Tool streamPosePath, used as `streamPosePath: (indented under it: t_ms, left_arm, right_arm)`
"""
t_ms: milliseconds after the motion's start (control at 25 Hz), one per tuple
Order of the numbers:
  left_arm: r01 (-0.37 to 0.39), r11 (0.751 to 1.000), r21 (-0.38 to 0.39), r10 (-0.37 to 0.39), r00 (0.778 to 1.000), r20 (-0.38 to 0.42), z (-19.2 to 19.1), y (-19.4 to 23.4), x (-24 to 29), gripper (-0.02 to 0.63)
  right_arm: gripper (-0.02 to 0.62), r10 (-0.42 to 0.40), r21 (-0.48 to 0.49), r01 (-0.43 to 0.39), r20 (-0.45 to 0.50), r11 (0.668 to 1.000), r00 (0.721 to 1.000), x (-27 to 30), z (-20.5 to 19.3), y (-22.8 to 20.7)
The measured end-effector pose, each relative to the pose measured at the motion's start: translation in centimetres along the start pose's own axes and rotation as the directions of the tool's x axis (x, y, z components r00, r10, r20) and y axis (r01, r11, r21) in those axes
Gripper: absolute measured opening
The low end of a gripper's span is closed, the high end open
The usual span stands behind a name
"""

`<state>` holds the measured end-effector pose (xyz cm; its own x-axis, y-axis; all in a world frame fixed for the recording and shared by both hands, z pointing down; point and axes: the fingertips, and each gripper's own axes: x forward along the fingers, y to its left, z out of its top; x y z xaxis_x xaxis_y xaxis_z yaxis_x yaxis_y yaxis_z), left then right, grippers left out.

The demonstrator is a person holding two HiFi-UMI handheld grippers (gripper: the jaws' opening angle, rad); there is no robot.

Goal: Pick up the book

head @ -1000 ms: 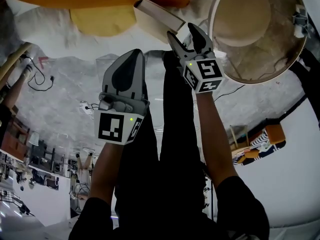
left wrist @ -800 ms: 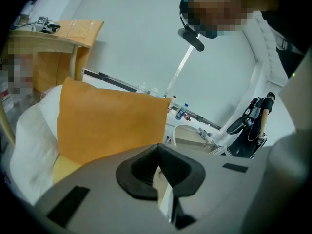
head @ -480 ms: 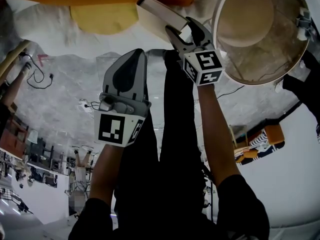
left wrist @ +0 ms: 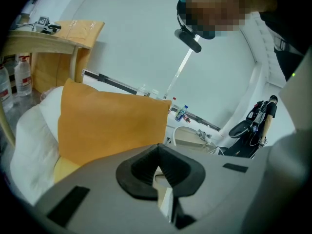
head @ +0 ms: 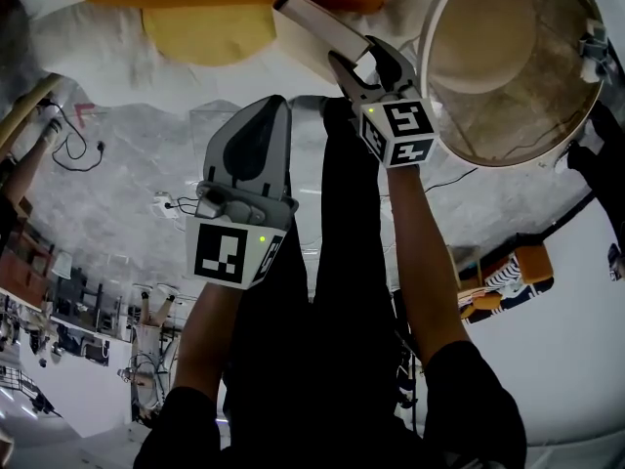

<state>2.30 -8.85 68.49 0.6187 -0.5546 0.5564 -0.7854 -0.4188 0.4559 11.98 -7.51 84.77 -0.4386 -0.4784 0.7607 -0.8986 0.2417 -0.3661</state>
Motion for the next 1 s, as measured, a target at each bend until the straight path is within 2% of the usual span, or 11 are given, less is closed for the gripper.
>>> streamPosePath:
  t_ms: [280, 600, 1000]
  left_arm:
    - [-0.019, 1.000, 0.006, 0.019, 1.000, 0.014, 1.4, 0.5, -1.3, 0.008]
    - [-0.013, 0.998, 0.057, 0.010, 0.999, 0.050, 4.9, -0.5, -3.1, 0.008]
    - [0.010, 0.998, 0.067, -0.015, 0.997, 0.080, 8.9, -3.8, -5.3, 0.008]
  right_arm:
    - [0.258, -0.058, 0.016, 0.058, -0.014, 0.998, 0.998, -1.4, -0.7, 0.8]
    - [0.252, -0.128, 0.044, 0.130, -0.046, 0.991, 0.991, -4.7, -0.3, 1.3]
    - [0.249, -0.143, 0.024, 0.144, -0.030, 0.989, 0.989, -9.6, 3.7, 2.7]
